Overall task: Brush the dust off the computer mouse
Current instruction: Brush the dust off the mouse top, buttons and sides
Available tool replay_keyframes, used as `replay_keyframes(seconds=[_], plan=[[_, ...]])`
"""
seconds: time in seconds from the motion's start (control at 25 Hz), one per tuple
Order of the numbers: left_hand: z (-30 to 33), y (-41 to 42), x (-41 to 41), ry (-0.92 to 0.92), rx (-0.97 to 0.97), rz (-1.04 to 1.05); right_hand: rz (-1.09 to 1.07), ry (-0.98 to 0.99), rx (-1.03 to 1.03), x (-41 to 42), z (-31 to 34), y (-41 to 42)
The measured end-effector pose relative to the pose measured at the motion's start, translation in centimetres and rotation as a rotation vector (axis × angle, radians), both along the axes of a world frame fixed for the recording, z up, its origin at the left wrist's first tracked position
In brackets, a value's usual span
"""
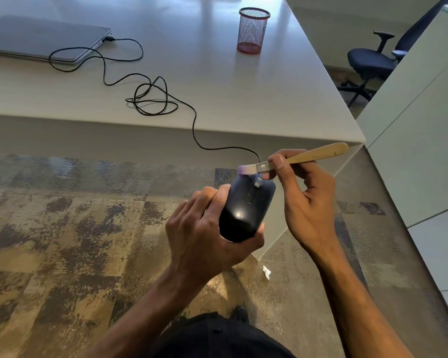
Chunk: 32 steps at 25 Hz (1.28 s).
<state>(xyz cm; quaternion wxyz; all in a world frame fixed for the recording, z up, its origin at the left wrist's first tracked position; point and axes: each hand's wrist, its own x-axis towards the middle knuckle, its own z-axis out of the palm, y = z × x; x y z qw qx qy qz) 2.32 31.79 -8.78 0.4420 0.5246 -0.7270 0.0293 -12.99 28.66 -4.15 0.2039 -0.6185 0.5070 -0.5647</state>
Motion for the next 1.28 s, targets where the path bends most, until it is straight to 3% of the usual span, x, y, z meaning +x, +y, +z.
replay_keyframes(seconds=[0.2,0.6,0.96,1.28], plan=[[0.2,0.0,0.0,0.004,-0.003,-0.004,-0.076,0.071,-0.029,0.1,-0.2,-0.3],[-0.5,-0.2,0.3,-0.012,0.100,0.053,0.159,0.148,-0.016,1.8,-0.4,3.6],[0.1,-0.4,0.2,0.054,0.072,0.035,0.351,0.205,-0.031,1.7,-1.0,4.3],[0.7,-0.3,-0.1,0.114,0.081,0.001,0.368,0.245,-0.019,0.2,-1.2,4.4]])
